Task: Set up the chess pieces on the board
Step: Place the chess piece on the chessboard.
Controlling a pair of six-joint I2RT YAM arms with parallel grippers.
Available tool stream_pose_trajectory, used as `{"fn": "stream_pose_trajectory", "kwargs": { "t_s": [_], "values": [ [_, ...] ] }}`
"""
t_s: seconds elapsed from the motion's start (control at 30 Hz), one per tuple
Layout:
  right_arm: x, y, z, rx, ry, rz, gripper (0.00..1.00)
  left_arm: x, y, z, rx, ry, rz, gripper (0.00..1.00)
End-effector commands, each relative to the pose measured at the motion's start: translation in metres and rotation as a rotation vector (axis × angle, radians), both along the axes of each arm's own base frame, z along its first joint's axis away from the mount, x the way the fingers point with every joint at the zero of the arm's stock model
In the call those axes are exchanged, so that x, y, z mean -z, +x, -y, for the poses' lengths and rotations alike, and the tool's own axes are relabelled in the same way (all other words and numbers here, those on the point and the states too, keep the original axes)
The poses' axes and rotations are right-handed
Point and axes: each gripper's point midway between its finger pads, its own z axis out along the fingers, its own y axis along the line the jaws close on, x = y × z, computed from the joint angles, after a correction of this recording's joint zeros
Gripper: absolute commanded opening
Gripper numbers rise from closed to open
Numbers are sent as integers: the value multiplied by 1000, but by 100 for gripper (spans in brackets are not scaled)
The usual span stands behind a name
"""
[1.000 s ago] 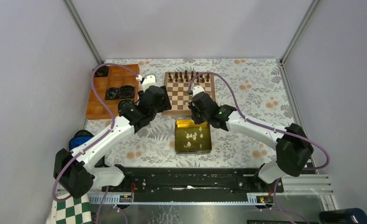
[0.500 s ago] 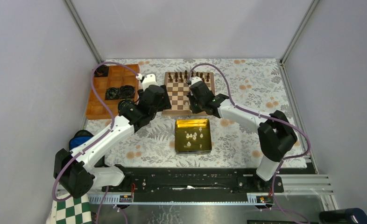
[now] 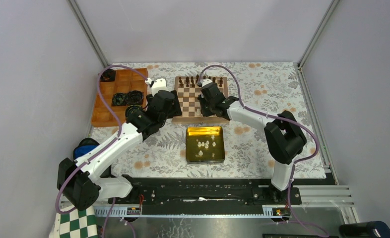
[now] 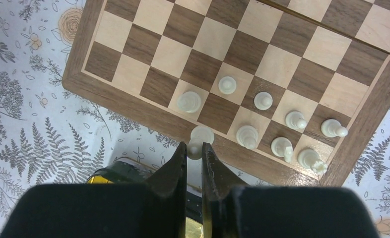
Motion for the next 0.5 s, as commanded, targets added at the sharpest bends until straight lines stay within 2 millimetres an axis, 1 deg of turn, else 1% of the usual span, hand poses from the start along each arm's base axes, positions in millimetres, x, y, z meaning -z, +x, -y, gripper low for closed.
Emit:
{"fn": "stream_pose_trajectory", "kwargs": {
  "t_s": [0.0,0.47],
  "values": [
    [-11,16,-10,-11,36,38,0,-22,9,1,-8,-7,65,75],
    [7,23,-5,7,20,20,0,-18,6,-2,-2,1,63,75]
  ]
}}
